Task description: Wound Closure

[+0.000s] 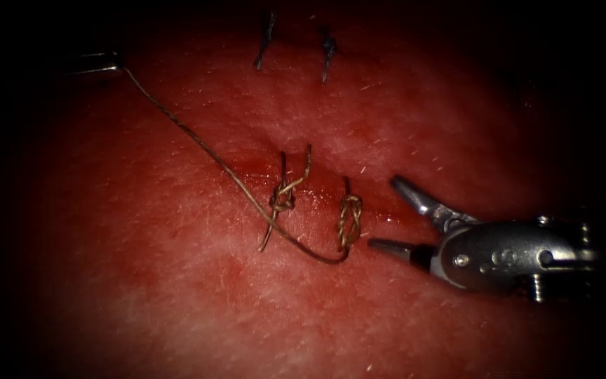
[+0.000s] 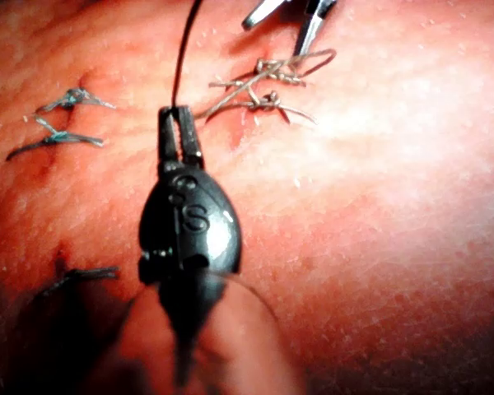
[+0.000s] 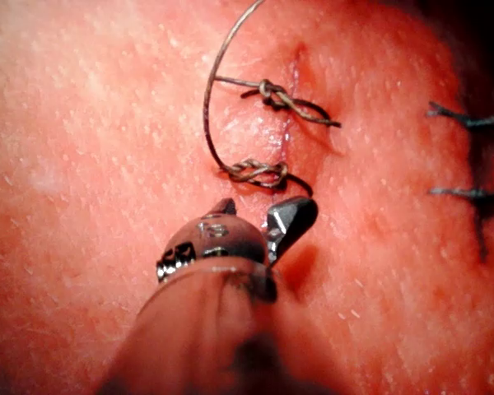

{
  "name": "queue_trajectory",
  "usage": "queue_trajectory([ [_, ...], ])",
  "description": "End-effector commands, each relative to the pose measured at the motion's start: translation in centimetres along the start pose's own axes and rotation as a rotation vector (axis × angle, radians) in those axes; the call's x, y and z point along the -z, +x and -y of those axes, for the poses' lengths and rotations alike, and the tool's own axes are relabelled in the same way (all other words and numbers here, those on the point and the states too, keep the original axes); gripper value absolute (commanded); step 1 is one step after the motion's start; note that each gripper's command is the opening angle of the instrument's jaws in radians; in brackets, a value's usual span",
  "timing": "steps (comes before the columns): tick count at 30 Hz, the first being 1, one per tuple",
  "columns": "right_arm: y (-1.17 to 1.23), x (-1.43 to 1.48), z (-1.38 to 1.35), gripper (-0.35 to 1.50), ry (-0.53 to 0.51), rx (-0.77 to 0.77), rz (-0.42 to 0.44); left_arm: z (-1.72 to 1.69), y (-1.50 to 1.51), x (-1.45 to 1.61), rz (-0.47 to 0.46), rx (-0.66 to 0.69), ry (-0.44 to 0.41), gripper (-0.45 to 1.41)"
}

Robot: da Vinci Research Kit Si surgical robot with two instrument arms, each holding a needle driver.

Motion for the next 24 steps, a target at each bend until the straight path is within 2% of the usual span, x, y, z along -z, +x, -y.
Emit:
queue_trajectory([
  [1,-0.01,0.06,0.05,0.66,-0.005,-0.028,-0.012,0.06,0.06,-0.03,-0.001,-0.003,0.001,-0.45],
  [3,-0.01,0.16,0.06,0.63,-0.022,-0.064,-0.029,0.14,0.04,0.0,-0.002,-0.003,0.001,-0.45],
  [5,0.0,0.28,0.09,0.59,-0.047,-0.165,-0.06,0.3,-0.01,0.03,0.005,-0.007,-0.002,-0.45],
  [6,0.03,0.33,0.14,0.59,-0.046,-0.264,-0.07,0.41,-0.04,0.05,0.006,-0.008,-0.004,-0.45],
  [10,0.12,0.34,0.19,0.64,-0.016,-0.409,-0.111,0.68,-0.09,0.05,0.014,-0.016,0.0,-0.45],
  [11,0.21,0.31,0.18,0.84,0.007,-0.451,-0.163,0.79,-0.13,0.04,0.014,-0.027,-0.001,-0.45],
  [12,0.26,0.28,0.19,1.01,0.011,-0.452,-0.171,0.82,-0.16,0.03,0.014,-0.031,-0.001,-0.45],
  [15,0.5,0.13,0.23,1.31,0.018,-0.403,-0.163,0.87,-0.25,0.03,0.014,-0.036,-0.002,-0.45],
  [19,0.79,-0.17,0.33,1.43,0.038,-0.263,-0.123,0.91,-0.42,0.03,0.03,-0.04,-0.006,-0.45],
  [24,0.8,-0.44,0.42,1.43,0.042,-0.205,-0.119,0.96,-0.52,0.03,0.037,-0.045,0.001,-0.45],
])
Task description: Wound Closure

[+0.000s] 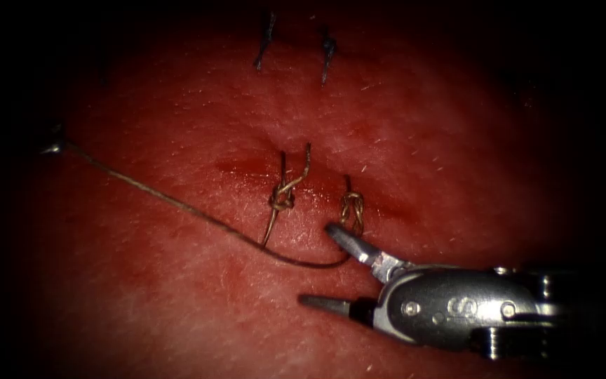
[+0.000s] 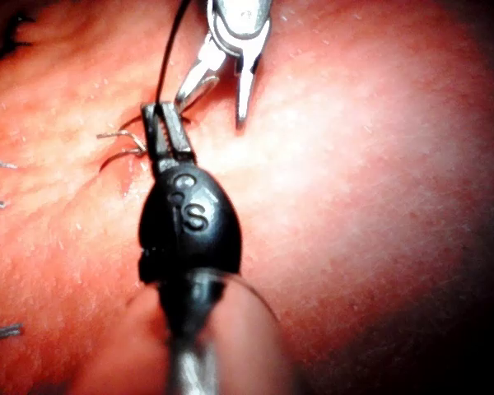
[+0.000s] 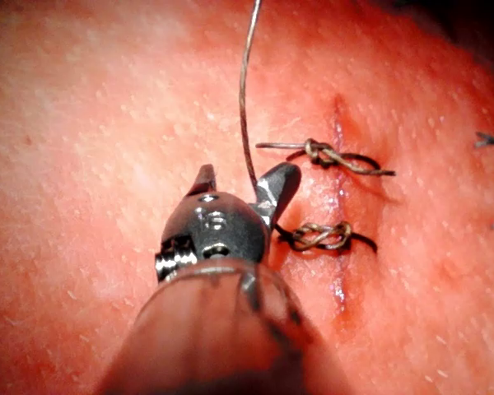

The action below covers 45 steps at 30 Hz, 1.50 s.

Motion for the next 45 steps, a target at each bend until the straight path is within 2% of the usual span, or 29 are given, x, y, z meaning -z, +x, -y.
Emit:
queue_trajectory([
  [1,-0.02,-0.17,0.08,1.43,0.005,0.01,-0.013,0.04,0.06,-0.04,0.002,-0.002,0.004,-0.45],
  [5,-0.06,-0.31,0.05,1.38,-0.013,0.046,-0.048,0.05,0.06,-0.04,0.003,-0.003,0.005,-0.45],
  [14,-0.18,-0.37,-0.06,1.31,-0.034,0.08,-0.04,0.06,0.06,-0.04,0.006,-0.003,0.01,-0.45],
  [17,-0.26,-0.4,-0.09,1.13,-0.043,0.1,-0.028,0.1,0.04,-0.04,0.009,-0.003,0.016,-0.45],
  [18,-0.29,-0.4,-0.08,0.88,-0.045,0.109,-0.031,0.1,0.03,-0.04,0.009,-0.003,0.016,-0.45],
  [19,-0.31,-0.4,-0.05,0.46,-0.041,0.112,-0.028,0.11,0.03,-0.05,0.009,-0.002,0.016,-0.45],
  [20,-0.33,-0.4,-0.01,-0.35,-0.026,0.128,-0.02,0.12,0.02,-0.05,0.01,-0.002,0.017,-0.45],
  [24,-0.31,-0.38,0.02,-0.35,-0.026,0.206,-0.009,0.12,0.01,-0.04,0.01,-0.001,0.017,-0.45],
  [28,-0.27,-0.3,0.01,-0.35,-0.042,0.209,-0.016,0.12,0.0,-0.03,0.01,0.0,0.019,-0.45],
  [29,-0.25,-0.23,-0.01,0.42,-0.065,0.164,-0.035,0.11,-0.01,-0.01,0.011,0.001,0.021,-0.45],
  [30,-0.24,-0.2,-0.02,0.86,-0.069,0.145,-0.042,0.1,-0.02,0.0,0.014,0.003,0.022,-0.45],
  [31,-0.19,-0.11,-0.07,1.16,-0.063,0.115,-0.048,0.08,-0.05,0.02,0.022,0.0,0.019,-0.45],
  [33,-0.07,0.07,-0.16,1.23,-0.029,0.092,-0.074,0.02,-0.11,0.03,0.038,-0.01,0.01,-0.45],
  [35,0.02,0.22,-0.26,1.21,0.0,0.052,-0.097,-0.04,-0.18,0.04,0.065,-0.03,-0.027,-0.45],
  [37,0.12,0.52,-0.53,1.13,0.005,-0.025,-0.126,-0.21,-0.33,0.07,0.104,-0.134,-0.133,-0.45],
  [42,0.03,0.8,-0.74,1.0,0.039,-0.098,-0.139,-0.44,-0.46,0.1,0.13,-0.232,-0.263,-0.45],
  [45,-0.09,0.88,-0.81,1.0,0.03,-0.121,-0.116,-0.58,-0.51,0.16,0.149,-0.297,-0.344,-0.45],
])
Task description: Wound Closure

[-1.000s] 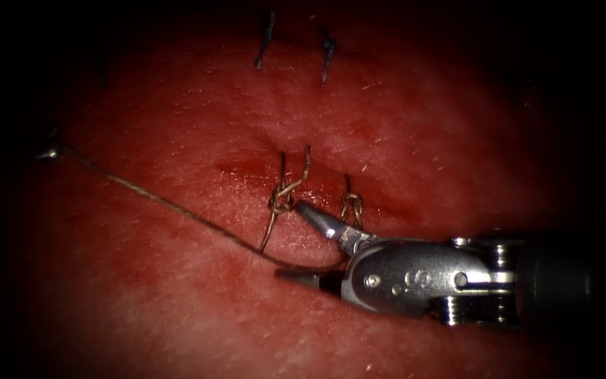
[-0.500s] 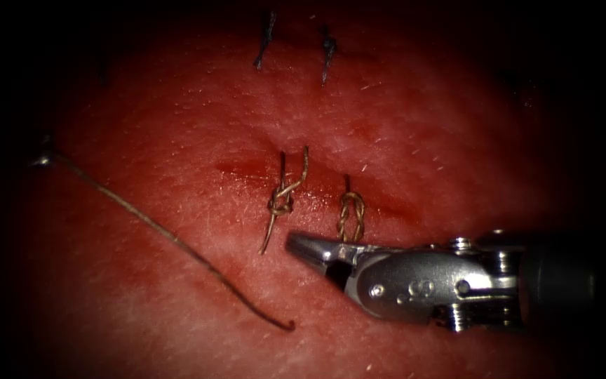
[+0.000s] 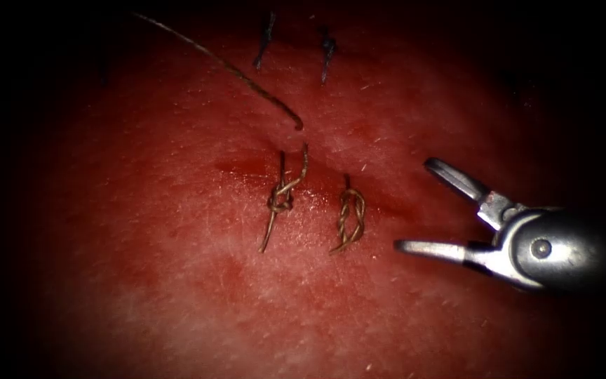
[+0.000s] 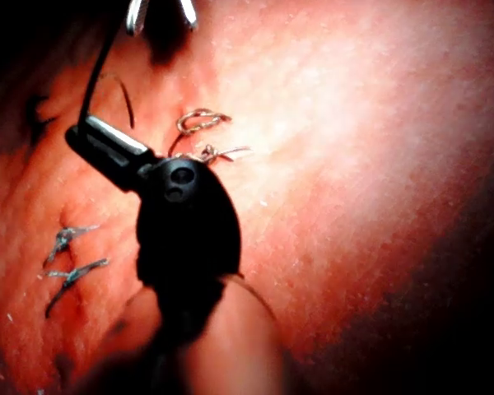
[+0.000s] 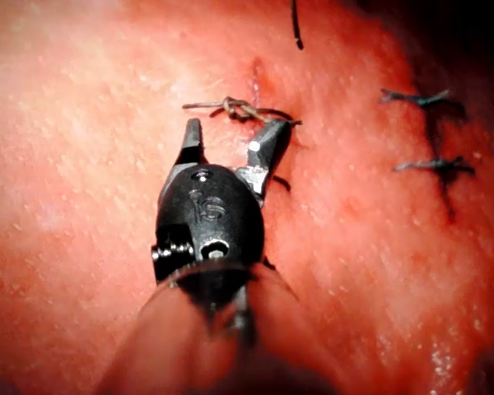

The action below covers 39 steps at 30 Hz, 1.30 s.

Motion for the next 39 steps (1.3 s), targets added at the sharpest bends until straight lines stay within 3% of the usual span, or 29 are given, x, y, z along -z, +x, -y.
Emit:
queue_trajectory([
  [1,-0.12,0.0,-0.01,1.0,-0.002,-0.007,0.009,0.01,0.08,-0.02,0.004,-0.02,-0.028,-0.4],
  [5,-0.22,0.06,-0.13,0.98,-0.021,-0.02,0.011,0.02,0.35,0.01,-0.016,-0.071,-0.069,-0.23],
  [7,-0.23,0.04,-0.15,0.98,-0.023,-0.022,0.012,0.01,0.55,0.02,-0.041,-0.093,-0.075,0.17],
  [9,-0.21,0.0,-0.21,0.98,-0.024,-0.026,0.014,0.0,0.79,0.01,-0.098,-0.042,-0.093,0.74],
  [10,-0.2,-0.02,-0.24,1.06,-0.024,-0.029,0.013,0.0,0.89,0.01,-0.125,0.004,-0.116,0.82],
  [12,-0.22,-0.03,-0.21,1.1,-0.024,-0.025,0.007,0.03,1.09,0.02,-0.165,0.057,-0.147,0.86],
  [15,-0.21,-0.02,-0.2,1.1,-0.026,-0.025,0.005,0.12,1.39,-0.01,-0.229,0.147,-0.115,0.91],
  [18,-0.22,-0.02,-0.21,1.13,-0.027,-0.025,0.006,0.38,1.66,-0.11,-0.299,0.239,-0.03,0.96],
  [22,-0.24,-0.02,-0.21,1.13,-0.027,-0.024,0.006,0.69,1.79,-0.23,-0.355,0.282,0.09,0.98],
  [39,-0.29,-0.07,-0.21,1.13,-0.028,-0.02,0.008,0.78,1.79,-0.23,-0.355,0.298,0.148,0.94],
])
